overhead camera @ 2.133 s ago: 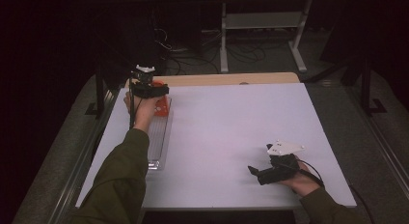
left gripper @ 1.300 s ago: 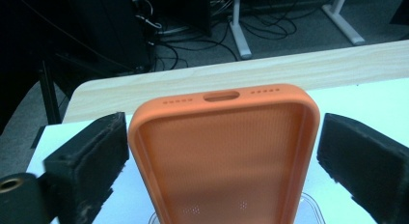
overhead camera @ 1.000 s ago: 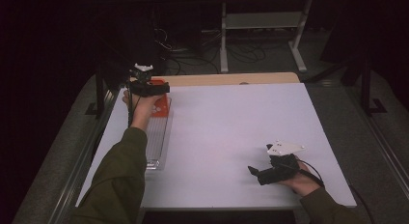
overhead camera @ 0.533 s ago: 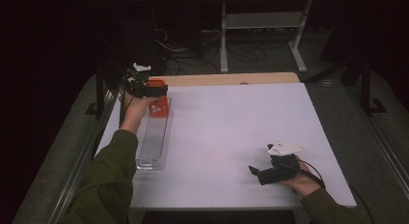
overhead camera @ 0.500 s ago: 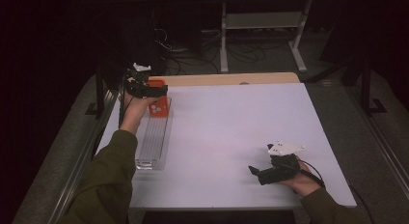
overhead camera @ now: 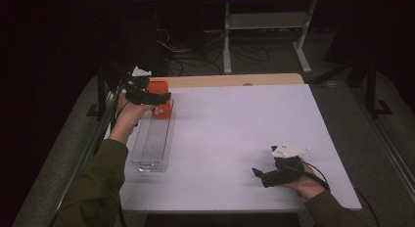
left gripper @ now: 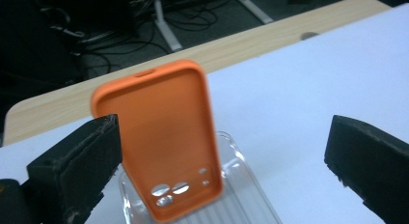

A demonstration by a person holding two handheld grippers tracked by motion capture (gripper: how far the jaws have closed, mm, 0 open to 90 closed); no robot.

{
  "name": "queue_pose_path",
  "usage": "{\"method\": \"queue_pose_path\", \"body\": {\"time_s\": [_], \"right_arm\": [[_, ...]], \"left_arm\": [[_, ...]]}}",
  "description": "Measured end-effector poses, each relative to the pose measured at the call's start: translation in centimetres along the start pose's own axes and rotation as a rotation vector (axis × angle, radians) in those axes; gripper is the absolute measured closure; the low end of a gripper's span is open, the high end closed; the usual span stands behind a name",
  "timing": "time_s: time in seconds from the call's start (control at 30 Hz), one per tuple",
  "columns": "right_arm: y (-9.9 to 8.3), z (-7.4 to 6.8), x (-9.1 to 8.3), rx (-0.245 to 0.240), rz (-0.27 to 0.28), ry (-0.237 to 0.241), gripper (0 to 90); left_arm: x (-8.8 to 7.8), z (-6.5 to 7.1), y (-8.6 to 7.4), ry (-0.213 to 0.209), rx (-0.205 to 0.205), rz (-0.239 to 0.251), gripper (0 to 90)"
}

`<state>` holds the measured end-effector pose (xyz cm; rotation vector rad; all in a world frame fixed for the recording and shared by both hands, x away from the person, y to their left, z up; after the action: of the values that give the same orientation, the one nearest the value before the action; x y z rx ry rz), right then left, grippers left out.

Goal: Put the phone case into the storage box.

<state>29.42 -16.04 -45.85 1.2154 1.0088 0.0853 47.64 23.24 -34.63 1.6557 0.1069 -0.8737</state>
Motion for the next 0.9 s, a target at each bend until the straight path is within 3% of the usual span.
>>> {"method": "queue_pose_path", "body": {"time_s": [0.13, 0.2, 0.27, 0.4, 0.5, 0.6, 0.83, 0.9], "right_arm": [[-0.1, 0.0, -0.1, 0.003, -0.004, -0.007, 0.0], [-0.1, 0.2, -0.2, -0.018, -0.005, -0.014, 0.0], [0.0, 0.1, -0.2, 0.011, 0.003, -0.006, 0.0], [0.0, 0.1, -0.2, 0.012, 0.003, -0.005, 0.0], [-0.1, 0.3, -0.2, -0.015, -0.004, -0.010, 0.0], [0.0, 0.2, -0.2, 0.005, 0.004, -0.003, 0.0], [0.1, 0.1, -0.2, 0.015, 0.004, 0.003, 0.0], [0.1, 0.2, -0.2, -0.005, 0.001, -0.003, 0.0]], "left_arm": [[-0.8, 0.9, -0.1, -0.047, 0.032, 0.002, 0.0], [-1.0, 1.4, -0.2, -0.075, 0.042, 0.005, 0.0], [-1.3, 2.0, -0.3, -0.096, 0.060, 0.006, 0.0], [-1.9, 3.2, -0.4, -0.148, 0.078, 0.013, 0.0], [-2.2, 4.1, -0.6, -0.188, 0.081, 0.033, 0.0], [-2.6, 4.7, -1.0, -0.212, 0.104, 0.035, 0.0], [-3.0, 6.1, -2.1, -0.259, 0.094, 0.062, 0.0], [-3.2, 6.4, -2.4, -0.270, 0.095, 0.064, 0.0]]}}
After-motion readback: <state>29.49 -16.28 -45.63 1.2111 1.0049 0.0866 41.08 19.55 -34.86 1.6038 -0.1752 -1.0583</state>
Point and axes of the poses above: each handheld gripper's, and its own axes: x roughly forward along the jaws, y roughly out of its top, z roughly to its right, the point moved 4 cm from there along x, roughly forward along the jaws
